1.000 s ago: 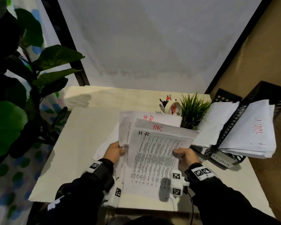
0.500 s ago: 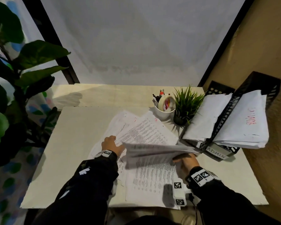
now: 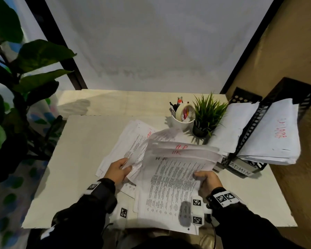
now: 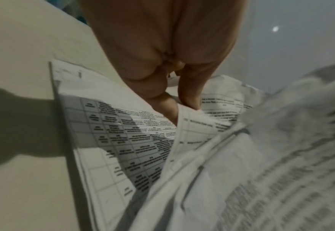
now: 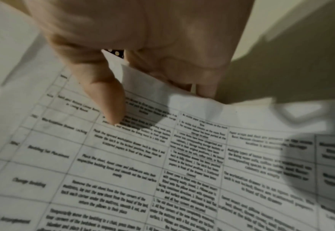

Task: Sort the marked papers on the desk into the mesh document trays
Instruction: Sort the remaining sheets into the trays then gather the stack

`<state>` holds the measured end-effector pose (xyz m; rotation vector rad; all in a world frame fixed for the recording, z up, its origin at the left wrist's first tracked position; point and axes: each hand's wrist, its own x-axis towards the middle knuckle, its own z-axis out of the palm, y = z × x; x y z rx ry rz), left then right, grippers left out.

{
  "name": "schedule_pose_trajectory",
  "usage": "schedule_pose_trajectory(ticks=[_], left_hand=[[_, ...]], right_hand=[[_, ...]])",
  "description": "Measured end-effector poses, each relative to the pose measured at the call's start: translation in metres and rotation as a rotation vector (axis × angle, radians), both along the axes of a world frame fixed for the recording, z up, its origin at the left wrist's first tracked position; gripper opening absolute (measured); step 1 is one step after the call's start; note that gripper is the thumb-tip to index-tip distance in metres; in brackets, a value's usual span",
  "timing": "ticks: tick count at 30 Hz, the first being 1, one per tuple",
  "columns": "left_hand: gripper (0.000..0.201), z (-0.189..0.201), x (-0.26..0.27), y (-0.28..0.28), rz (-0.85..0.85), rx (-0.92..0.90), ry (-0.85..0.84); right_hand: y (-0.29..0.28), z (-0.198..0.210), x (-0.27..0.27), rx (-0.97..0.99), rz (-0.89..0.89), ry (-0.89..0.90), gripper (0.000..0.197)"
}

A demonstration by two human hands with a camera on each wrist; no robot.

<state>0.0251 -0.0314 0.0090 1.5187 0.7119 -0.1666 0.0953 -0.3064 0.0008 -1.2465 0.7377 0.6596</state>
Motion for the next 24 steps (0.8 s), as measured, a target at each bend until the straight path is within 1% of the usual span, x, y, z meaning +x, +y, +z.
schedule_pose_trajectory(ticks=[1, 2, 4, 5, 6, 8, 10, 11, 12, 13, 15, 16, 17, 18, 19, 21, 22, 23, 24], left_hand=[[0.023, 0.0, -0.007, 0.001, 0.001, -0.07, 0.004], [0.023, 0.001, -0.013, 0.002, -0.004, -0.128, 0.012], [0.018, -0.001, -0.021, 0.001, -0.003, -0.227, 0.061], [0.016, -0.003, -0.025, 0.0, -0.011, -0.272, 0.071], [0.02, -0.004, -0.029, -0.002, -0.007, -0.343, 0.078], [0.029, -0.005, -0.034, -0.005, 0.016, -0.532, 0.072], [0.036, -0.007, -0.036, -0.007, 0.036, -0.672, 0.079], [0.039, -0.009, -0.035, -0.008, 0.05, -0.706, 0.086], [0.043, -0.009, -0.034, -0.008, 0.069, -0.727, 0.099], [0.047, -0.009, -0.033, -0.009, 0.078, -0.734, 0.106], [0.053, -0.01, -0.033, -0.009, 0.083, -0.705, 0.112], [0.05, -0.008, -0.034, -0.011, 0.068, -0.655, 0.124], [0.045, -0.005, -0.032, -0.013, 0.062, -0.538, 0.152], [0.045, -0.004, -0.03, -0.013, 0.046, -0.386, 0.17], [0.047, -0.004, -0.028, -0.012, 0.03, -0.218, 0.177], [0.047, -0.009, -0.02, -0.002, 0.012, 0.102, 0.152], [0.046, -0.016, -0.016, 0.008, 0.012, 0.262, 0.122], [0.045, -0.025, -0.009, 0.02, 0.016, 0.419, 0.121], [0.041, -0.031, -0.002, 0.032, 0.039, 0.52, 0.13]], right_hand=[[0.001, -0.001, 0.001, 0.02, -0.007, 0.0, 0.017], [0.002, -0.005, 0.003, 0.034, -0.007, -0.001, 0.026], [0.004, -0.015, 0.007, 0.083, -0.015, -0.018, 0.062], [0.006, -0.013, 0.008, 0.096, 0.007, -0.023, 0.073], [0.009, -0.013, 0.009, 0.125, 0.011, -0.036, 0.072], [0.015, -0.003, 0.008, 0.165, 0.024, -0.035, 0.064], [0.018, 0.002, 0.009, 0.195, 0.044, -0.039, 0.069], [0.019, 0.003, 0.009, 0.235, 0.052, -0.045, 0.063], [0.02, 0.006, 0.009, 0.281, 0.065, -0.047, 0.052], [0.02, 0.006, 0.009, 0.318, 0.076, -0.04, 0.049], [0.022, 0.007, 0.009, 0.32, 0.087, -0.026, 0.058], [0.022, 0.007, 0.008, 0.307, 0.09, -0.022, 0.067], [0.021, 0.004, 0.009, 0.283, 0.086, -0.022, 0.077], [0.02, 0.002, 0.009, 0.256, 0.078, -0.035, 0.079], [0.019, 0.0, 0.011, 0.232, 0.057, -0.056, 0.071], [0.018, -0.001, 0.014, 0.159, 0.004, -0.089, 0.04], [0.016, -0.001, 0.014, 0.101, -0.01, -0.097, 0.029], [0.015, -0.001, 0.015, 0.054, -0.012, -0.103, 0.025], [0.013, -0.001, 0.015, 0.035, -0.004, -0.111, 0.024]])
